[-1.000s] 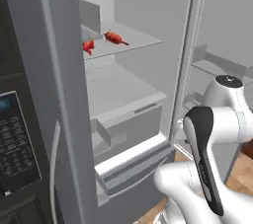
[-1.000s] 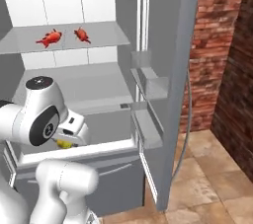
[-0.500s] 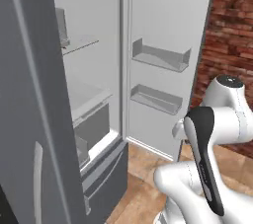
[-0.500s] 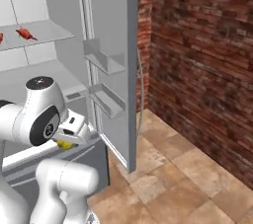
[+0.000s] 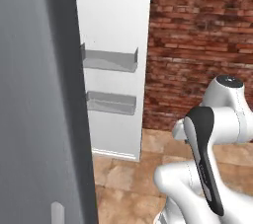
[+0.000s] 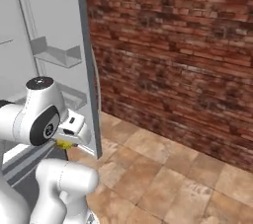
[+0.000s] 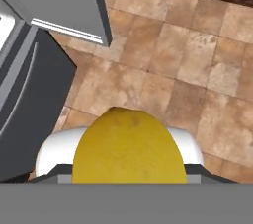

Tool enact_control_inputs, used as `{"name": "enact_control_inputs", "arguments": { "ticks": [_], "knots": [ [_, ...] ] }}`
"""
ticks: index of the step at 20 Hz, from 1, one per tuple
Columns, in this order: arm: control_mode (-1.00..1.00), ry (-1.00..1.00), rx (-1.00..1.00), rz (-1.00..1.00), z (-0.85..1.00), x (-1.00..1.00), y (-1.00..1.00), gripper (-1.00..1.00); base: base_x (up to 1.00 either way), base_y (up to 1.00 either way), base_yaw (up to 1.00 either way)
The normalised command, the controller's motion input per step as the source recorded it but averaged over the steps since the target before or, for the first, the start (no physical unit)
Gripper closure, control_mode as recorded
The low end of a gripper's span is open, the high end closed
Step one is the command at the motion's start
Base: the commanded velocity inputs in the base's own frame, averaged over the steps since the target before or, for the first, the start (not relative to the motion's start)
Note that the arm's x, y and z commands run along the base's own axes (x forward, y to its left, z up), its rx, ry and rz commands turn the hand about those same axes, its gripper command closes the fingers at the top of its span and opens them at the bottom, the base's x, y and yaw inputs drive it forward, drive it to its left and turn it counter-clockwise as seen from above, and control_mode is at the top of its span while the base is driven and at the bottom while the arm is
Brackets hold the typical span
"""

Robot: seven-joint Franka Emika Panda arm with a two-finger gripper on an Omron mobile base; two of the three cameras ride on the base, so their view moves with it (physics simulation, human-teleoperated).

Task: Gather the lemon wedge and lemon from the fridge and place them on a tray on the dining counter. Then gather the fishs from the fridge and place them on the other tray.

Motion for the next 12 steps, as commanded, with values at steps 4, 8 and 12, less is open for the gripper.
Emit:
{"name": "enact_control_inputs", "arguments": {
  "ticks": [4,8,12],
  "knots": [
    [1.00,0.00,0.00,0.00,0.00,0.00,0.00,1.00,-0.23,0.00,-0.66],
    [1.00,0.00,0.00,0.00,0.00,0.00,0.00,1.00,-0.06,-0.25,-0.57],
    [1.00,0.00,0.00,0.00,0.00,0.00,0.00,1.00,-0.11,-0.71,-0.35]
  ]
}}
